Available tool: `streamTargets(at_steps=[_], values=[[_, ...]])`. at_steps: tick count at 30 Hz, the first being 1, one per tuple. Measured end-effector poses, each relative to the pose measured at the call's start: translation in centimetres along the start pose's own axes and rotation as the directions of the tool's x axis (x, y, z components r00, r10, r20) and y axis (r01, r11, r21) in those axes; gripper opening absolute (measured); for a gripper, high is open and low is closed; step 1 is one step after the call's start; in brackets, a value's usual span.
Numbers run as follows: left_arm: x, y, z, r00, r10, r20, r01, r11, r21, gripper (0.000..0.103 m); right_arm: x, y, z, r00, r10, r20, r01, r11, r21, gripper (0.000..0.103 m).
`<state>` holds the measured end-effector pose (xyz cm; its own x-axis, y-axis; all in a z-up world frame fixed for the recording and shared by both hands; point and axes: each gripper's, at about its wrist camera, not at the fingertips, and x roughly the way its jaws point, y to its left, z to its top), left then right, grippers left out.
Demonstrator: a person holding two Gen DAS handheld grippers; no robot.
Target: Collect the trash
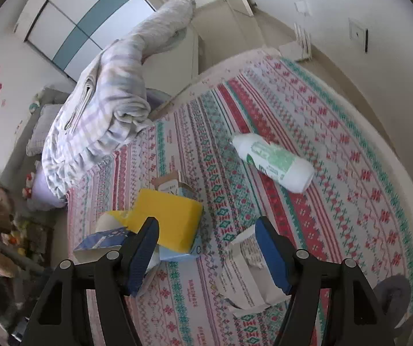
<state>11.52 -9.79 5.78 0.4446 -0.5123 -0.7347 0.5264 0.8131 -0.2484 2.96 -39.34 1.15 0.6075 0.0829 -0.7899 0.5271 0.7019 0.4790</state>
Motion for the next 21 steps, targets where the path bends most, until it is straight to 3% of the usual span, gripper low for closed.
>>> streamTargets(at_steps=[2, 5, 7, 10, 18, 21], values=[[0.7, -1.0, 0.3, 1.0, 0.008, 0.007, -0.008, 1.0, -0.005, 0.088, 0.2, 0.1, 0.0, 0.999, 0.029, -0.015, -0.029, 1.0, -0.002, 0.071], [2.4, -2.0, 0.5, 1.0, 0.003, -0.005, -0.003, 1.0, -0.001, 0.068, 0.0, 0.2, -0.5, 0.998, 0.046, -0.035, -0.047, 0.998, -0.033, 0.071], [4.0, -2.1, 0.4, 0.999, 0.006, -0.048, -0.006, 1.0, 0.001, 0.038, -0.1, 0.1, -0.8, 0.998, 0.034, -0.046, -0.036, 0.998, -0.043, 0.071], [5.9, -2.1, -0.2, 0.995, 0.001, -0.098, -0.001, 1.0, 0.002, 0.012, 0.5, -0.7, -0.9, 0.999, 0.0, -0.054, -0.002, 1.0, -0.019, 0.071], [3.5, -2.1, 0.1, 0.998, -0.058, -0.032, 0.058, 0.998, -0.021, 0.003, 0.8, -3.1, -0.5, 0.996, -0.049, -0.07, 0.053, 0.997, 0.048, 0.071], [2.9, -1.6, 0.1, 0.997, -0.076, -0.029, 0.075, 0.996, -0.046, 0.003, 1.2, -2.9, -0.7, 0.996, -0.008, -0.087, 0.013, 0.998, 0.054, 0.071]])
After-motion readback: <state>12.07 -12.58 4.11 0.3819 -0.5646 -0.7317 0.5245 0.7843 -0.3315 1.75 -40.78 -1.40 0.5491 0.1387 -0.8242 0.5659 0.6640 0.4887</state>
